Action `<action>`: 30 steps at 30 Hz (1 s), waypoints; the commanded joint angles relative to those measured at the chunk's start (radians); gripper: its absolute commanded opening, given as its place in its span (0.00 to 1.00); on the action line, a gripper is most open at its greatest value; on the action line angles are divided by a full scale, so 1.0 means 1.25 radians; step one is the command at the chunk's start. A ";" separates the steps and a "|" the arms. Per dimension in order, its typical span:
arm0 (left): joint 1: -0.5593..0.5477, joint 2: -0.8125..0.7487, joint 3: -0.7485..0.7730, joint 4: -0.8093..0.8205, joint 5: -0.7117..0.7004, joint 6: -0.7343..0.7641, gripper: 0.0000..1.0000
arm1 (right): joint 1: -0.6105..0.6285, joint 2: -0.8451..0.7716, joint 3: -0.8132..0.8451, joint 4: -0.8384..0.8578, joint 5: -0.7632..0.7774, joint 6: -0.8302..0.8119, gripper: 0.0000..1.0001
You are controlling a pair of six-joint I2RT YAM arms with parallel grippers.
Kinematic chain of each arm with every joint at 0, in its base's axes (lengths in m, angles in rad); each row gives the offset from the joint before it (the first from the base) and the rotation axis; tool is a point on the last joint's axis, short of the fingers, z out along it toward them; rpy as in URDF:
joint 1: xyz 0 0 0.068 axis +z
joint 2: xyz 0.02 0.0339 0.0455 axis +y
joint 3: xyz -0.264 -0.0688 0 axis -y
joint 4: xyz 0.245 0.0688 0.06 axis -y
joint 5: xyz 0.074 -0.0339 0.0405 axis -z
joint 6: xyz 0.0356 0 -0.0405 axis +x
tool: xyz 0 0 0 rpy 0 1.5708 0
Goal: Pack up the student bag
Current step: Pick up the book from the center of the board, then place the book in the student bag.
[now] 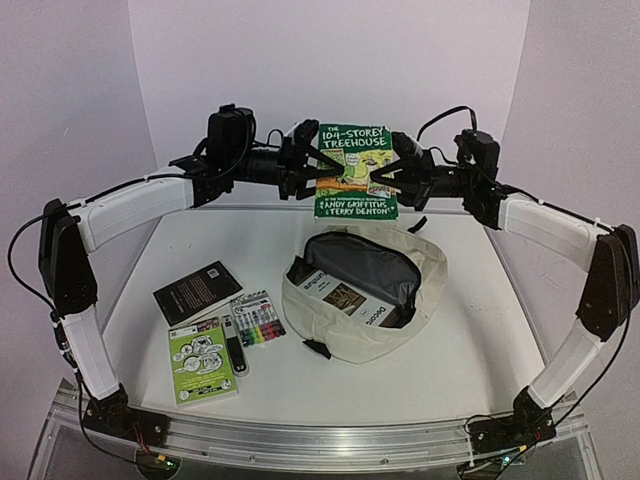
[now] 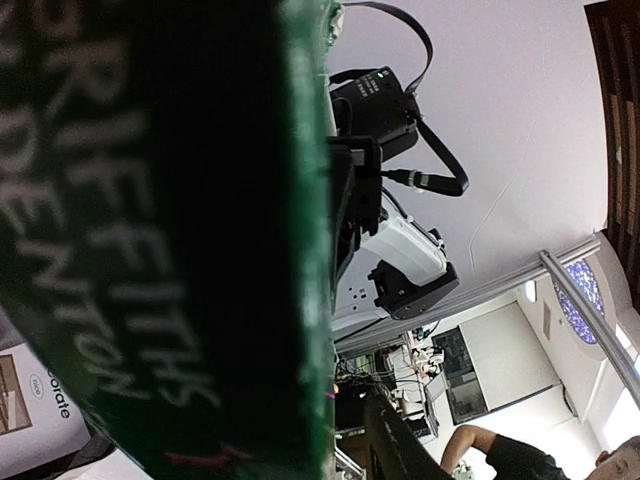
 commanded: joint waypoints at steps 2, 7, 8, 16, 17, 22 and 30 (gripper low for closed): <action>-0.025 -0.013 -0.059 0.129 -0.007 -0.069 0.33 | 0.003 -0.023 0.046 -0.094 0.085 -0.124 0.08; -0.026 -0.014 -0.084 0.140 -0.021 -0.086 0.14 | 0.009 -0.021 0.112 -0.410 0.176 -0.387 0.20; -0.027 -0.015 -0.096 0.155 -0.024 -0.098 0.07 | 0.008 -0.020 0.118 -0.435 0.193 -0.410 0.30; -0.020 -0.118 -0.279 0.199 -0.171 -0.138 0.00 | 0.007 -0.032 0.146 -0.708 0.649 -0.860 0.79; -0.020 -0.133 -0.306 0.212 -0.192 -0.149 0.00 | 0.009 -0.031 0.133 -0.712 0.693 -0.907 0.78; -0.022 -0.209 -0.429 0.225 -0.258 -0.172 0.00 | 0.059 0.006 0.091 -0.738 0.804 -1.056 0.73; -0.021 -0.286 -0.530 0.196 -0.329 -0.173 0.00 | 0.169 0.103 0.075 -0.741 0.896 -1.144 0.68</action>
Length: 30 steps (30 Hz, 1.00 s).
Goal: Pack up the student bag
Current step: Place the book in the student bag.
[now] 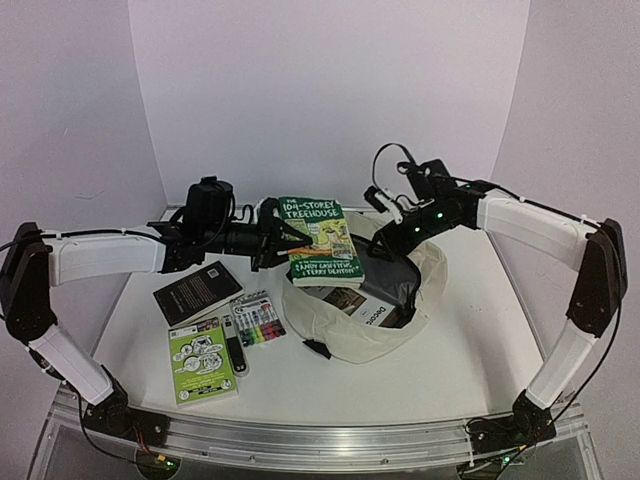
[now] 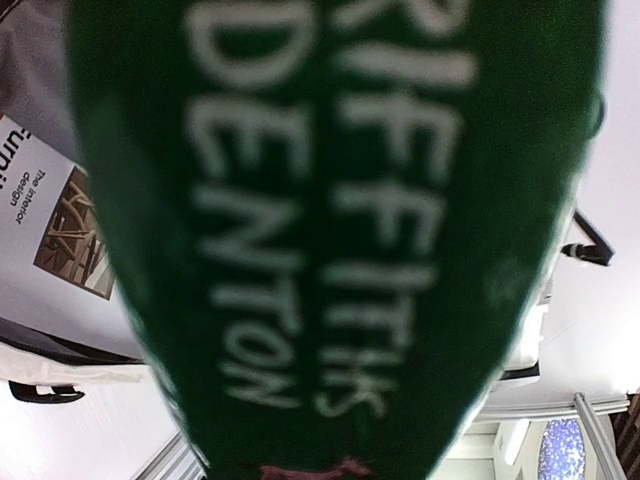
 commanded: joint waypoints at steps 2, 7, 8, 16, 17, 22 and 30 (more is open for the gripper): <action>0.000 -0.074 -0.045 0.102 -0.042 -0.015 0.00 | 0.056 0.097 0.003 -0.011 0.110 -0.099 0.70; -0.001 -0.084 -0.098 0.135 -0.053 -0.037 0.00 | 0.070 0.169 0.029 -0.006 0.161 -0.116 0.72; -0.001 -0.083 -0.106 0.135 -0.051 -0.037 0.00 | 0.070 0.182 0.029 -0.004 0.173 -0.121 0.71; 0.000 -0.071 -0.142 0.126 -0.031 -0.034 0.00 | 0.071 0.235 0.073 0.005 0.225 -0.102 0.17; 0.000 -0.066 -0.143 0.122 -0.027 -0.030 0.00 | 0.070 0.233 0.088 0.004 0.206 -0.085 0.08; -0.001 -0.012 -0.123 0.131 0.021 -0.025 0.00 | 0.070 0.226 0.213 -0.010 0.105 0.026 0.00; 0.000 0.109 -0.064 0.212 0.093 -0.047 0.00 | 0.033 0.178 0.284 -0.022 0.024 0.147 0.00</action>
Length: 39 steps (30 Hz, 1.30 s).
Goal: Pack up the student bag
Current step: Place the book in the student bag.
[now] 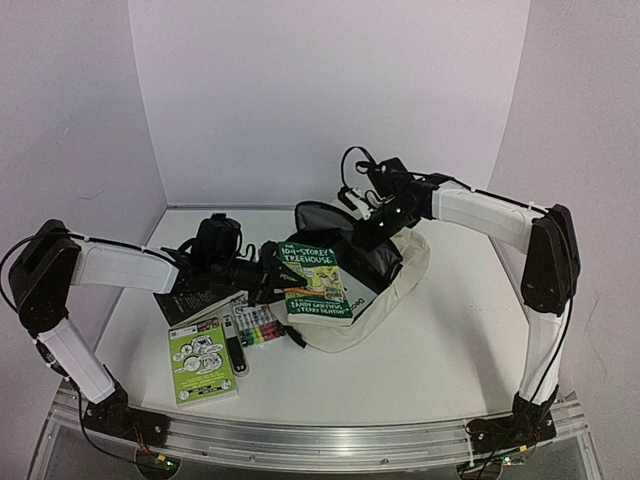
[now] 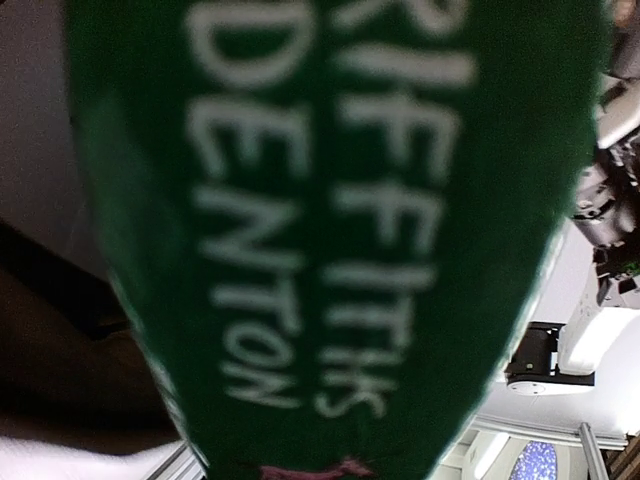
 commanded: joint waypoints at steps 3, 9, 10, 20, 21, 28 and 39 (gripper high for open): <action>0.001 0.103 0.116 0.210 0.076 -0.034 0.00 | -0.024 -0.084 0.020 0.027 -0.098 0.094 0.00; 0.017 0.250 0.262 0.275 0.057 -0.080 0.00 | -0.024 -0.114 -0.026 0.029 -0.132 0.115 0.00; 0.021 0.266 0.280 0.277 0.038 -0.092 0.00 | -0.024 -0.120 -0.029 0.029 -0.131 0.116 0.00; 0.041 0.401 0.472 0.132 -0.170 -0.065 0.00 | -0.024 -0.158 -0.058 0.031 -0.156 0.182 0.00; 0.034 0.423 0.517 0.097 -0.160 -0.052 0.00 | -0.024 -0.153 -0.057 0.031 -0.156 0.186 0.00; 0.012 0.462 0.550 0.045 -0.191 -0.084 0.29 | -0.024 -0.126 -0.035 0.035 -0.161 0.218 0.00; 0.010 0.324 0.567 -0.392 -0.241 0.071 0.79 | -0.066 -0.123 -0.061 0.035 -0.165 0.210 0.00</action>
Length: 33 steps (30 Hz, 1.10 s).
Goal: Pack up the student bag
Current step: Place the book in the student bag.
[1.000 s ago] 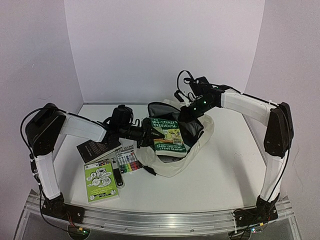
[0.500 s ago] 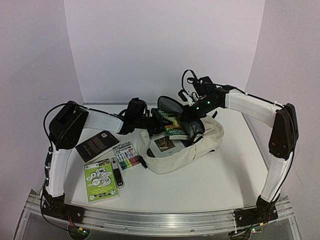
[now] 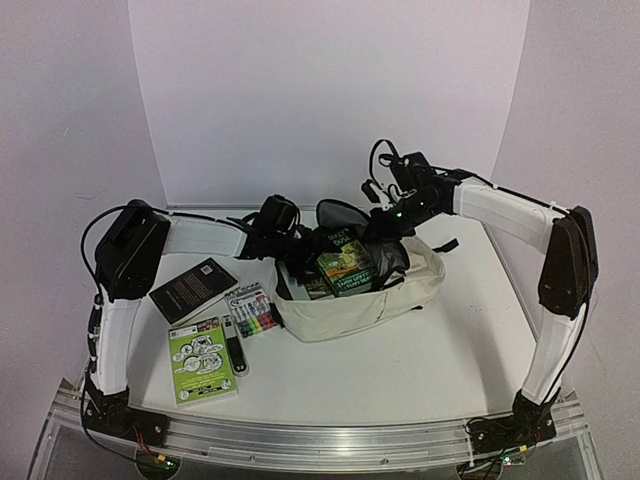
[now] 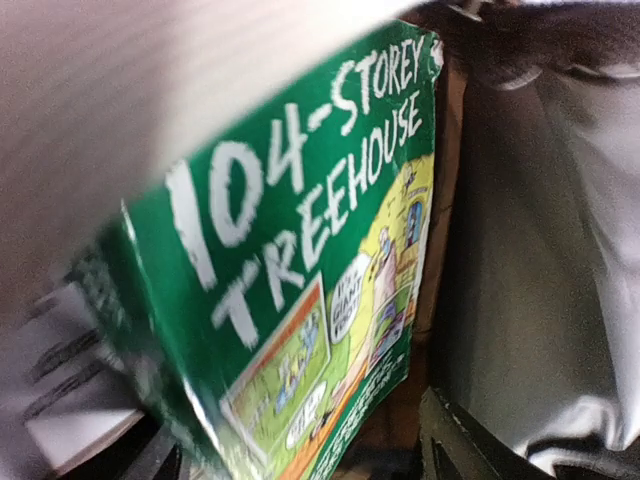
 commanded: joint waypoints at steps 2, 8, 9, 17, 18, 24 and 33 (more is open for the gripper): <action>0.004 -0.109 0.041 -0.224 -0.051 0.058 0.79 | -0.008 -0.047 0.001 0.047 -0.045 -0.001 0.00; 0.004 -0.055 0.068 -0.219 0.006 0.064 0.52 | -0.009 -0.048 0.000 0.049 -0.057 0.000 0.00; 0.003 -0.033 0.092 -0.219 0.016 0.067 0.49 | -0.009 -0.049 -0.001 0.048 -0.059 -0.001 0.00; -0.010 0.150 0.317 -0.229 0.065 0.060 0.39 | -0.016 -0.069 -0.013 0.048 -0.053 -0.005 0.00; -0.011 0.168 0.348 -0.236 0.066 0.066 0.40 | -0.019 -0.072 -0.016 0.048 -0.052 -0.006 0.00; -0.019 0.119 0.391 -0.408 -0.041 0.126 0.54 | -0.034 -0.082 -0.028 0.048 -0.054 -0.006 0.00; -0.019 -0.076 0.139 -0.496 -0.192 0.089 0.71 | -0.034 -0.077 -0.031 0.051 -0.060 -0.010 0.00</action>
